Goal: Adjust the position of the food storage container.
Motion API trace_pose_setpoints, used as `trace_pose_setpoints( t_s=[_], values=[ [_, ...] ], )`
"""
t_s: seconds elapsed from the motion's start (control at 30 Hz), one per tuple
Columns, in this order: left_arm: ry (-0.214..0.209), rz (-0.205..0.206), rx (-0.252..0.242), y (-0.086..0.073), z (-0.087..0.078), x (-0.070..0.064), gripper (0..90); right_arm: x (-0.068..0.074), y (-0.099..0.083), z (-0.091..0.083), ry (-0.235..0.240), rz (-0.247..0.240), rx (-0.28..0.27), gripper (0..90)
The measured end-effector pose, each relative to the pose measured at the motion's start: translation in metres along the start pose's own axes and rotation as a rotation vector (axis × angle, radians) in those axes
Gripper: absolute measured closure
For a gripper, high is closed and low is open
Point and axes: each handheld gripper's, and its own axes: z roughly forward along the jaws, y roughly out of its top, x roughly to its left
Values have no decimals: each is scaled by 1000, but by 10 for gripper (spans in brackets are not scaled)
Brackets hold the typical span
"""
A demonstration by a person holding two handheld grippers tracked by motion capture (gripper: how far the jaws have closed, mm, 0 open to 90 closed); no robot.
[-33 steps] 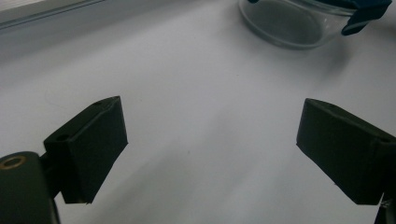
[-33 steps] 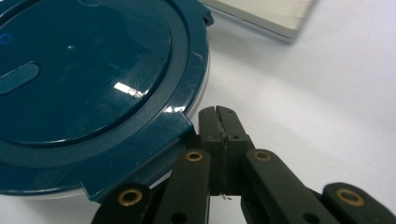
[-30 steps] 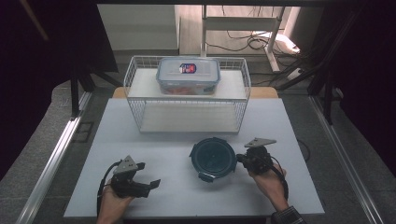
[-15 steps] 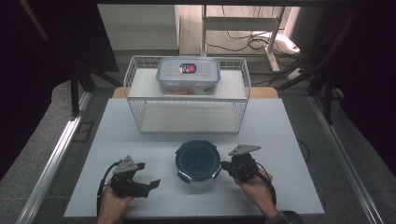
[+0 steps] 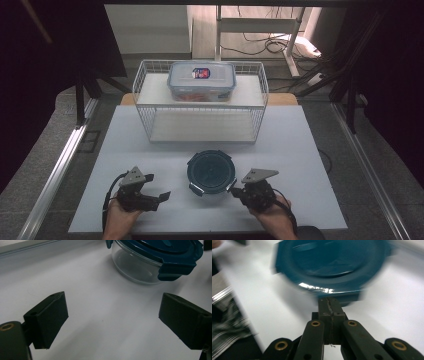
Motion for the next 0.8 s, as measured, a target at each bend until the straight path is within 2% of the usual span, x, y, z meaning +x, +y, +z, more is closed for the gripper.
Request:
trace_pose_setpoints(
  t_s=[0.07, 0.13, 0.17, 0.23, 0.33, 0.53, 0.63, 0.8],
  values=[
    [-1, 0, 2, 0, 0, 0, 82, 10, 1, 7, 28, -20, 18, 896],
    [0, 0, 1, 0, 0, 0, 82, 11, 3, 16, 11, -41, 42, 896],
    [0, 1, 0, 0, 0, 0, 82, 9, 4, 17, -2, -37, 47, 895],
    [0, -1, -2, 0, -1, 0, 82, 0, 4, 17, 45, 1, 41, 896],
    [-3, -10, 2, -1, 0, 1, 83, -7, 3, 13, -6, -3, 48, 895],
    [-5, -6, 5, 0, 1, 1, 83, -39, 6, 9, -90, 65, 23, 896],
    [-5, -9, 5, 0, 1, 1, 83, -48, 9, 11, -100, 72, 14, 896],
    [0, -4, 9, -1, 0, 1, 83, -50, 7, 9, -113, 58, 7, 895]
  ],
)
